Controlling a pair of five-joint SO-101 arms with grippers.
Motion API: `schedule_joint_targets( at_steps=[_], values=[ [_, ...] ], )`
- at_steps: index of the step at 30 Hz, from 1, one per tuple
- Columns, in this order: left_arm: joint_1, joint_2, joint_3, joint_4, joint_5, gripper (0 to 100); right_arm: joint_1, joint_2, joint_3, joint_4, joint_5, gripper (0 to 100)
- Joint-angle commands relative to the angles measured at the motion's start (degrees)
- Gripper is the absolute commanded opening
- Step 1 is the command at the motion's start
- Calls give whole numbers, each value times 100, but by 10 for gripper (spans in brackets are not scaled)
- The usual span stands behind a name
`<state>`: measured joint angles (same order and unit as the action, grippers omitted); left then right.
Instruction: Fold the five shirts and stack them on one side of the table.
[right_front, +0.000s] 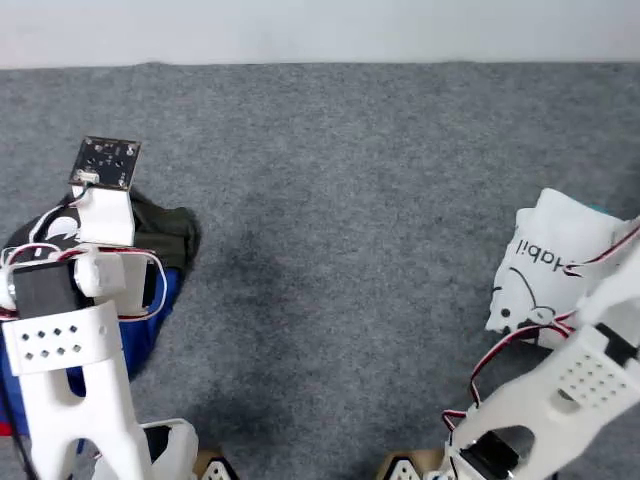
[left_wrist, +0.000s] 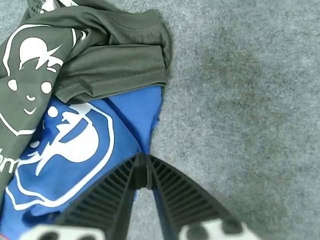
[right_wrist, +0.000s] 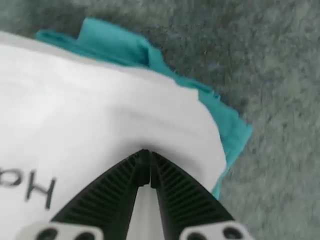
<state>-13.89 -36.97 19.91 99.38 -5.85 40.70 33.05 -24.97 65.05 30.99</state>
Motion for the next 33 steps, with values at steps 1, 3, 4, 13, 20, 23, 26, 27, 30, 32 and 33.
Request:
schedule_joint_targets(
  at_steps=[1, 3, 4, 13, 20, 23, 26, 27, 30, 32, 33],
  values=[
    [-18, -105, -13, 97, -35, 6, 13, 127, -237, -734, 62, 10],
    [-18, -105, -13, 97, -44, 6, -48, 215, -237, -1007, 70, 10],
    [-18, -97, -22, 97, -44, 6, -75, 224, -246, -1042, 70, 10],
    [-18, -105, -22, 97, -44, 6, -84, -549, -264, 57, 53, 10],
    [-26, -114, -40, 97, -44, 6, -84, -1024, -255, 57, 35, 10],
    [0, -114, -40, 97, -44, 6, -259, -778, -255, -338, 35, 10],
    [9, -114, -40, 97, -44, 6, -426, -374, -255, -611, 35, 10],
    [9, -114, -40, 97, -44, 6, -453, -268, -255, -655, 35, 10],
    [9, -114, -40, 105, -44, 6, -488, -110, -255, -576, 35, 10],
    [9, -123, -48, 105, -44, 6, -497, -286, -264, -233, 26, 10],
    [9, -123, -57, 105, -44, 6, -549, -418, -264, -40, 26, 10]
  ],
)
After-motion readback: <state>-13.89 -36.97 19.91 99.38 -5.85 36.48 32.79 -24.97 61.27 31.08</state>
